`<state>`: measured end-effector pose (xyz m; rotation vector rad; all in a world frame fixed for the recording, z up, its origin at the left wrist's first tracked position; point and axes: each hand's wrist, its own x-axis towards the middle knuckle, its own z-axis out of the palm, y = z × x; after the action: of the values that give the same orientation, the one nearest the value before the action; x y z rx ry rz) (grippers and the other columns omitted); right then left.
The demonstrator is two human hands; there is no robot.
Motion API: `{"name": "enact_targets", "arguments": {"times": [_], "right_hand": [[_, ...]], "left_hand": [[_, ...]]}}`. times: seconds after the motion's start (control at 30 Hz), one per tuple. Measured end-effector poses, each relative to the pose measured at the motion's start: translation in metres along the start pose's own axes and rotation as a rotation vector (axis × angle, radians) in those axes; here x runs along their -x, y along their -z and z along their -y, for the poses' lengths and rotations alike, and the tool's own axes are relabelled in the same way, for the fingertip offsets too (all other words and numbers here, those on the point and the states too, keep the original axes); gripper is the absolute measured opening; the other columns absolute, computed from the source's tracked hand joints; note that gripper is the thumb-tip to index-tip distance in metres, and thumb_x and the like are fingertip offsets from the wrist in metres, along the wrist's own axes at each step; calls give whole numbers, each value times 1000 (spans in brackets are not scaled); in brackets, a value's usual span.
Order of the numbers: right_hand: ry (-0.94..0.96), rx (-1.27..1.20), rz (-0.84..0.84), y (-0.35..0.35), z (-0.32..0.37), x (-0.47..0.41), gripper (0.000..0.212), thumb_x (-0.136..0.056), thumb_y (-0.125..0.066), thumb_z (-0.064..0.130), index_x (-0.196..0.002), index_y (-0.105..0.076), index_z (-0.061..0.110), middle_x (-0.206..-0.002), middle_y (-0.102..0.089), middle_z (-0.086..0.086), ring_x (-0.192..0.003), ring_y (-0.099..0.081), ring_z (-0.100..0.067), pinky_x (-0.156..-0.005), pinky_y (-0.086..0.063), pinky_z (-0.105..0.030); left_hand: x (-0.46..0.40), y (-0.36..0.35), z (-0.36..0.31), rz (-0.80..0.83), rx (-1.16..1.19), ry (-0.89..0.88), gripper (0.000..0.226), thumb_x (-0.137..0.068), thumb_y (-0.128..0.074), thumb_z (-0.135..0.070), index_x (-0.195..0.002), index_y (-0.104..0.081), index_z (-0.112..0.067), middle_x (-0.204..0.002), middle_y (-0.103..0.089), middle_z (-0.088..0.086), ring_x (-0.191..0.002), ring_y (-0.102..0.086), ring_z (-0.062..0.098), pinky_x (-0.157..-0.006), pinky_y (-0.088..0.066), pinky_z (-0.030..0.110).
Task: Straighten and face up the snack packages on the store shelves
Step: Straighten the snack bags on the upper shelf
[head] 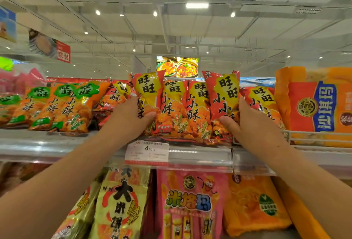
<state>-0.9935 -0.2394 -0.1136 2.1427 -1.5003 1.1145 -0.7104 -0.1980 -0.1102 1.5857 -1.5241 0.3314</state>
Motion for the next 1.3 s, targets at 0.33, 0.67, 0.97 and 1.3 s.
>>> {"name": "enact_targets", "arguments": {"times": [0.33, 0.67, 0.97, 1.3], "right_hand": [[567, -116, -496, -19, 47, 35, 33, -85, -60, 7, -116, -67, 5, -127, -60, -16, -121, -52, -39, -106, -32, -47], [898, -360, -27, -70, 259, 54, 50, -96, -46, 20, -145, -43, 12, -154, -38, -8, -144, -31, -21, -121, -19, -35], [887, -71, 218, -149, 445, 48, 64, -99, -32, 46, -155, -10, 24, -163, 11, -6, -149, 14, -25, -120, 5, -49], [665, 85, 103, -176, 496, 64, 64, -90, -39, 55, -146, -36, 23, -163, -12, -9, -149, -6, -29, -119, 0, -48]], "left_hand": [[53, 14, 23, -184, -128, -151, 61, -100, -37, -44, -148, -33, -6, -152, -35, 13, -141, -29, 28, -114, -21, 36], [130, 86, 148, -38, -480, -63, 64, -97, -12, -53, -156, -15, -27, -164, -6, -5, -151, 2, 13, -121, 0, 33], [193, 205, 299, -106, -486, 224, 67, -95, -52, -35, -154, -22, -22, -164, -9, 1, -150, -10, 19, -119, -13, 33], [175, 303, 424, -62, -514, 228, 69, -95, -52, -35, -154, -22, -18, -163, -13, 3, -150, -11, 19, -120, -15, 34]]}}
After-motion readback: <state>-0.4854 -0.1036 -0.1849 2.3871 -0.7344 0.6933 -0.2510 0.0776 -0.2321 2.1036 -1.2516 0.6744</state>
